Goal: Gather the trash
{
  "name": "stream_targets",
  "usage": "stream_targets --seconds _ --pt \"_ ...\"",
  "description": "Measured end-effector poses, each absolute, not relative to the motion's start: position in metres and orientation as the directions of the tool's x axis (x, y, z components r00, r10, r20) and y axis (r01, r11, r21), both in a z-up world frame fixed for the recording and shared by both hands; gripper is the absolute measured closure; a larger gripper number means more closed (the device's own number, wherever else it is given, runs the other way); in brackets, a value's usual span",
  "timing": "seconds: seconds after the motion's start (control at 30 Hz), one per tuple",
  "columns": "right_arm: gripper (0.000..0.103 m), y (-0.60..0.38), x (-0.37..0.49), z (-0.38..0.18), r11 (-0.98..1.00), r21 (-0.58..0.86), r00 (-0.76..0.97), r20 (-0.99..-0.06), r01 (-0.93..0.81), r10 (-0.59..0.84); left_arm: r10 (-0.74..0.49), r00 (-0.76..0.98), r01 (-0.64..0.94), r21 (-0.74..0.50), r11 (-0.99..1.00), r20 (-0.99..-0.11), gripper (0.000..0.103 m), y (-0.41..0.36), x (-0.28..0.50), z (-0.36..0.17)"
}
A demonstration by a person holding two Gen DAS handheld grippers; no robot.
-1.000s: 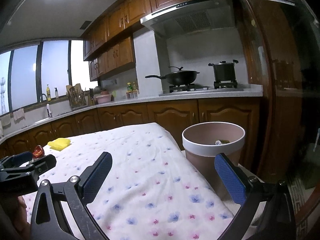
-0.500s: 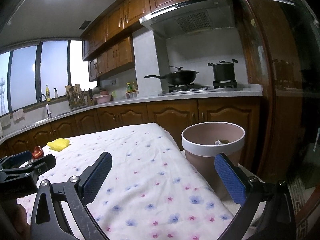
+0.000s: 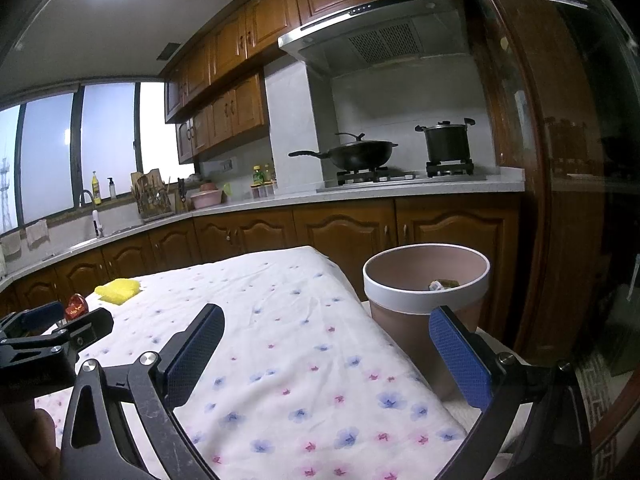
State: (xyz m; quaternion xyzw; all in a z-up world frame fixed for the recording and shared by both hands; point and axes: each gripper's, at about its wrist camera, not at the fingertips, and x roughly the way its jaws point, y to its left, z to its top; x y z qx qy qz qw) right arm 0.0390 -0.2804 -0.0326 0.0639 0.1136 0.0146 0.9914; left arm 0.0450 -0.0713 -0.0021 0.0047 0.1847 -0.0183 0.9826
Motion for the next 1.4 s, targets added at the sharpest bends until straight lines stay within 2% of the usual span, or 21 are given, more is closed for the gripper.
stream_targets --seconds 1.4 --pt "0.000 -0.2757 0.0362 -0.0317 0.991 0.135 0.974 -0.222 -0.019 0.049 -0.046 0.930 0.060 0.027 0.998 -0.364 0.000 -0.0729 0.0527 -0.0060"
